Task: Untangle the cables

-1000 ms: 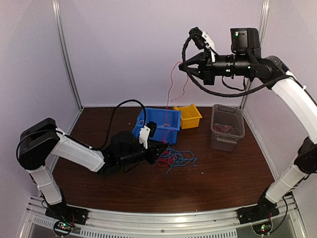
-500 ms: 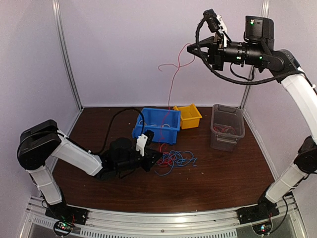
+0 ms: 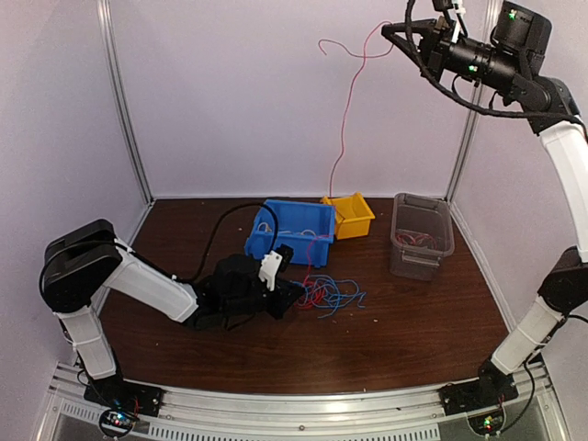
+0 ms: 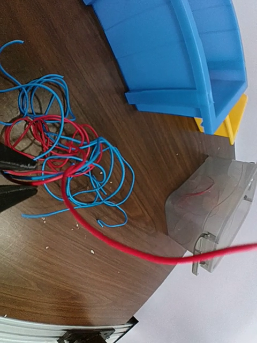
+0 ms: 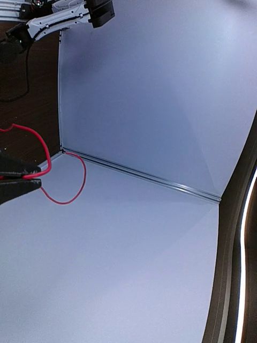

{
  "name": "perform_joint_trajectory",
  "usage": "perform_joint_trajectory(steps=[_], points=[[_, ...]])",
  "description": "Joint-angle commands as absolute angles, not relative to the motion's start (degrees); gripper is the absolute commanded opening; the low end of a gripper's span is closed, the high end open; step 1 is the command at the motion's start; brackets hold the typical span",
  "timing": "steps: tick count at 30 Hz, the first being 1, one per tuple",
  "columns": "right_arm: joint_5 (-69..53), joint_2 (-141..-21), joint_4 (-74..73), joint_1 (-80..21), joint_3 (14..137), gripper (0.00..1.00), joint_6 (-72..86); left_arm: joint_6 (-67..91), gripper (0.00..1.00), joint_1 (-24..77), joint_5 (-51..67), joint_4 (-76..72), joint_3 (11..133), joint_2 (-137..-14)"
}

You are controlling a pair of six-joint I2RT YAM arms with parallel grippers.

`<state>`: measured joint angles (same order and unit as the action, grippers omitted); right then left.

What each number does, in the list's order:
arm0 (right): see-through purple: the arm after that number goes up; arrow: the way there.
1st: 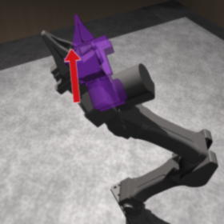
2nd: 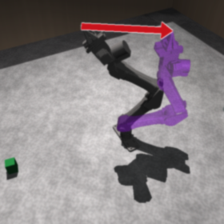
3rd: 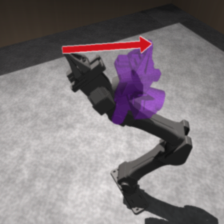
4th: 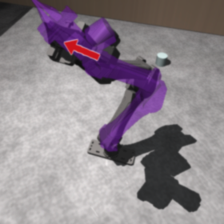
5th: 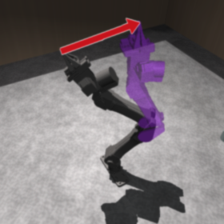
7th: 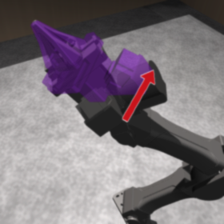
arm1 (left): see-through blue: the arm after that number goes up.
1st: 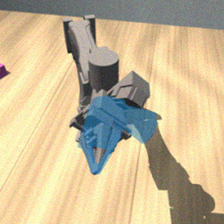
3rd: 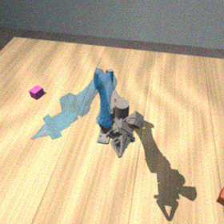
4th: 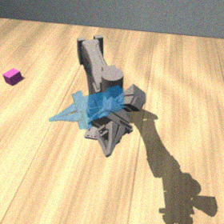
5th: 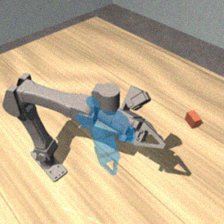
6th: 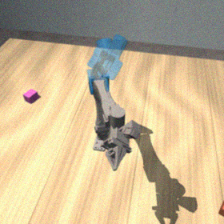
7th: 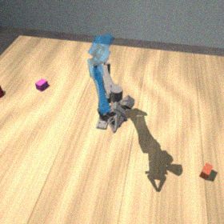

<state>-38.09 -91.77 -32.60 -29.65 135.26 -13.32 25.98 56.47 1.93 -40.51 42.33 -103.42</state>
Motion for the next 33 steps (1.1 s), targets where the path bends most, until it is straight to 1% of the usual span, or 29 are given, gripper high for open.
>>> perform_joint_trajectory(steps=[1, 6, 7, 10, 15, 19, 21, 23, 25, 26, 27, 30, 32, 33], points=[[-39.49, -90.29, -30.72, -28.93, 131.7, 0.0, -12.12, 26.37, 0.11, 56.43, 2.44, -40.49, 43.18, -103.62], [-39.81, -89.16, -29.54, -26.76, 131.31, 0.0, -10.87, 26.41, 0.12, 56.43, 2.26, -39.65, 43.02, -103.59], [-40.65, -89.24, -28.73, -25.78, 132.07, 0.0, -9.87, 26.59, 0.13, 56.43, 2.08, -39.52, 43.11, -103.72], [-42.36, -90.34, -26.58, -23.37, 135.84, 0.0, -7.46, 26.7, 0.21, 56.43, 1.68, -37.01, 44.77, -104.64], [-43.77, -92.31, -25.56, -21.98, 139.65, 0.0, -5.83, 26.91, 0.24, 56.42, 1.53, -35.66, 45.59, -105.05], [-45.45, -91.44, -24.49, -21.9, 133.93, 0.0, -5.47, 27.11, 0.24, 56.43, 1.1, -36.34, 45.09, -104.81], [-46.71, -90.08, -22.27, -21.8, 127.73, 0.0, -4.28, 27.15, 0.24, 56.43, 1.11, -36.29, 45.09, -104.83], [-49.78, -88.35, -17.89, -21.83, 119.31, 0.0, -1.33, 27.03, 0.21, 56.4, 1.18, -35.99, 45.25, -104.8], [-51.82, -87.16, -15.37, -21.87, 112.73, 0.0, -0.58, 26.58, 0.14, 56.42, 1.7, -36.39, 44.94, -104.33], [-52.19, -86.65, -14.51, -21.87, 109.83, 0.0, -0.53, 26.37, 0.08, 56.43, 2.04, -36.65, 44.72, -103.89], [-52.31, -86.19, -14.06, -21.88, 107.67, 0.0, -0.84, 26.15, 0.0, 56.43, 2.48, -36.99, 44.19, -103.43], [-51.23, -85.33, -15.52, -21.57, 105.3, 0.0, -2.75, 25.85, 0.0, 56.49, 2.95, -35.8, 42.84, -100.26], [-50.27, -85.36, -17.35, -20.46, 107.85, 0.0, -3.74, 25.54, 0.0, 56.38, -1.1, -29.27, 43.13, -97.47], [-50.12, -85.8, -18.01, -19.39, 111.08, 0.0, -3.69, 24.63, 0.0, 56.42, -3.73, -25.56, 43.37, -95.69]])
